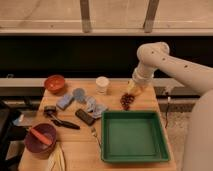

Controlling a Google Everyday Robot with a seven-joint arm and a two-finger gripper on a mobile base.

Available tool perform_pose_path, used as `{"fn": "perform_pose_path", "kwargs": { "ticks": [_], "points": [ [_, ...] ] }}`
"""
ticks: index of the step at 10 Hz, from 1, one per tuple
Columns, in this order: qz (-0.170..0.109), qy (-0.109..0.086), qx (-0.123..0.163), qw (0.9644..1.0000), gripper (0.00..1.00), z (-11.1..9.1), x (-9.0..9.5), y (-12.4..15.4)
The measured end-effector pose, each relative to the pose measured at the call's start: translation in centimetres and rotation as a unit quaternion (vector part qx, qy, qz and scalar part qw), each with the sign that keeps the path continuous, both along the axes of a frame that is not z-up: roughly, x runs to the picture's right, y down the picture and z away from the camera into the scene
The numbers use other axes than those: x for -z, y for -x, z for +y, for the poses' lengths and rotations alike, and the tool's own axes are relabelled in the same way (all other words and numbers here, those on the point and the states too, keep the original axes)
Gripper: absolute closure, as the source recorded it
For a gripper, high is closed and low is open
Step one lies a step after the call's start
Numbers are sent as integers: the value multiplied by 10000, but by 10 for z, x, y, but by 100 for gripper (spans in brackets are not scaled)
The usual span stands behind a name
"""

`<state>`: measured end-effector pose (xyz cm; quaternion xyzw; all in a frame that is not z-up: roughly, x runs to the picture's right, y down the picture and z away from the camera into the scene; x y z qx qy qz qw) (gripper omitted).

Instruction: Place apple in tray

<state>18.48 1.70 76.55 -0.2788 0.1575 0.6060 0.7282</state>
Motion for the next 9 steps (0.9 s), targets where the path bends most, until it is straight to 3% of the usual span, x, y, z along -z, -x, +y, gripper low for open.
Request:
{"fn": "perform_pose_path", "kwargs": {
  "ticks": [2, 3, 4, 9],
  "points": [
    [-41, 345, -41, 9994, 100, 25, 25, 8],
    [-119, 607, -50, 9981, 100, 40, 36, 12],
    [-170, 722, -38, 9972, 100, 46, 41, 14],
    [-184, 740, -10, 9971, 100, 46, 41, 15]
  ]
}}
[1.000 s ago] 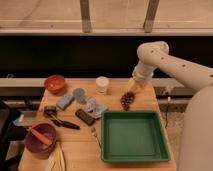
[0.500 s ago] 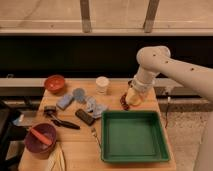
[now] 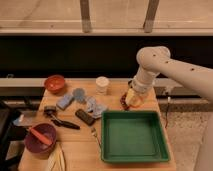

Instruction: Place apple in tray

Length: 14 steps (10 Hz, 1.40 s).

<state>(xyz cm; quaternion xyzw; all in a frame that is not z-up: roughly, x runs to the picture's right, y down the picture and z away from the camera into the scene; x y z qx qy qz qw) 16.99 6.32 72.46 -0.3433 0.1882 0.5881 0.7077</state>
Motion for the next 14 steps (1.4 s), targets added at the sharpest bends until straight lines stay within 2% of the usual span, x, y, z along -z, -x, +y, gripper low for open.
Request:
{"fn": "perform_pose_path", "kwargs": {
  "ticks": [2, 3, 5, 7, 8, 10, 11, 12, 14],
  "points": [
    [1, 264, 54, 9996, 100, 16, -4, 5],
    [-18, 447, 68, 9990, 100, 32, -8, 10],
    [-36, 891, 85, 9960, 100, 78, -18, 21],
    [-74, 1386, 153, 9902, 100, 122, -15, 34],
    [-69, 1651, 199, 9861, 97, 140, -16, 38],
    [-63, 2100, 199, 9775, 79, 165, -26, 41],
    [-108, 2262, 67, 9740, 69, 171, -31, 40],
    [-156, 2358, -99, 9716, 59, 174, -34, 37],
    [-113, 2402, -96, 9706, 39, 177, -43, 36]
  ]
}}
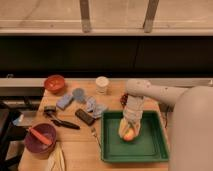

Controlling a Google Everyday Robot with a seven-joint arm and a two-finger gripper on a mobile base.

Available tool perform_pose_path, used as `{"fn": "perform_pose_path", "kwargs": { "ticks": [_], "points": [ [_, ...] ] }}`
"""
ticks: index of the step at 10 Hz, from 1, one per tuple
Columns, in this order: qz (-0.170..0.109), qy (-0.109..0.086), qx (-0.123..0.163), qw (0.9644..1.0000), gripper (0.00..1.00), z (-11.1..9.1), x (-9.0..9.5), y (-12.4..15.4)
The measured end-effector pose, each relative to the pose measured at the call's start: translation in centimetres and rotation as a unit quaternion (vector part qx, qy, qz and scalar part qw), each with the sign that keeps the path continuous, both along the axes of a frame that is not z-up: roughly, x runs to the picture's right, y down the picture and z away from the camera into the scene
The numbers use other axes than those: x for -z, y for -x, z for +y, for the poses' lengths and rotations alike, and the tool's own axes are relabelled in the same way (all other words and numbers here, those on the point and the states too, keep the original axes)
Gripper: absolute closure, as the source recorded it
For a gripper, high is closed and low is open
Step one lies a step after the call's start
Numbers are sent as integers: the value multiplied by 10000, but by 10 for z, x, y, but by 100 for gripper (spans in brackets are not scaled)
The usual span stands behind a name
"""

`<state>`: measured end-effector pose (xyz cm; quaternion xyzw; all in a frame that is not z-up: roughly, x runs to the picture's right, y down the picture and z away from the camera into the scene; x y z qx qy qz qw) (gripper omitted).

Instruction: Place apple in tray

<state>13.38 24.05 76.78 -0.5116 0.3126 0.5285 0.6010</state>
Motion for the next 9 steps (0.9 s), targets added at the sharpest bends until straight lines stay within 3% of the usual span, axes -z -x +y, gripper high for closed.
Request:
{"fn": "perform_pose_path", "kwargs": {
  "ticks": [2, 9],
  "points": [
    [66, -97, 6, 9999, 22, -8, 1, -4],
    [65, -165, 3, 9998, 20, -13, 3, -4]
  ]
}}
